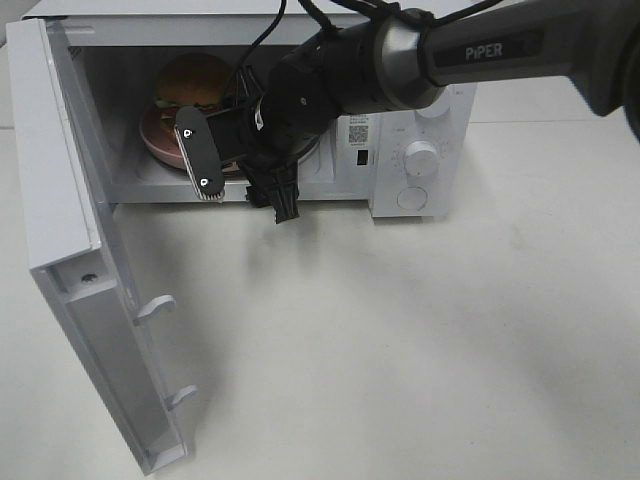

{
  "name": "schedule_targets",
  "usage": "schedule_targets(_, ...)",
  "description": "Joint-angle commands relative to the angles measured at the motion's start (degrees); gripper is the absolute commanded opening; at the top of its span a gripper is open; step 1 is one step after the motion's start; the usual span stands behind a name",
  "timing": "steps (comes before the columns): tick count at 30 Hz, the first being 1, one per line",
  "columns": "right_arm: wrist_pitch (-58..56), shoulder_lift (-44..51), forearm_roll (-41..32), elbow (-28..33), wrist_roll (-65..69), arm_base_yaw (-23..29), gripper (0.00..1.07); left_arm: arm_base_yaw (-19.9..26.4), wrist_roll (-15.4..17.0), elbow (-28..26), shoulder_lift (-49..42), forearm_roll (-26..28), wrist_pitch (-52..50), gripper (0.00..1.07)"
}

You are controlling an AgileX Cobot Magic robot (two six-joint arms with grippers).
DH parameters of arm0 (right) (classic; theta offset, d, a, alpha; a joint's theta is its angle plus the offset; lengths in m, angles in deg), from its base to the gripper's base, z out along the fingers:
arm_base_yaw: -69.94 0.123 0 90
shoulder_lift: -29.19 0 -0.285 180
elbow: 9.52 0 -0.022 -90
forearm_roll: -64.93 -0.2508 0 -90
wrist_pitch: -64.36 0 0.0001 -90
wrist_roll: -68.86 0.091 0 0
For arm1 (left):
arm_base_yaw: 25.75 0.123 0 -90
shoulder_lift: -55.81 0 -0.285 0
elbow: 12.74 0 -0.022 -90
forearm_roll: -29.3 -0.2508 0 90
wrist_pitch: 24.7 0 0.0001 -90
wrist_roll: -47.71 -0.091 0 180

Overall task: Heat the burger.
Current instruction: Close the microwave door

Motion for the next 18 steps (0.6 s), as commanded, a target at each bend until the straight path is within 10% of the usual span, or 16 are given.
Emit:
schedule_targets(1, 3.50, 2.98, 0.69, 4.53, -0.06, 0.11, 0.80, 0.00, 0.23, 0.11, -0.86, 0.40, -0.74, 1.00)
schedule_targets(18, 10.60, 20.23, 1.26, 27.39, 5.73, 0.11, 0.77, 0.00, 0.23, 0.11, -0.86, 0.40, -0.74, 1.00)
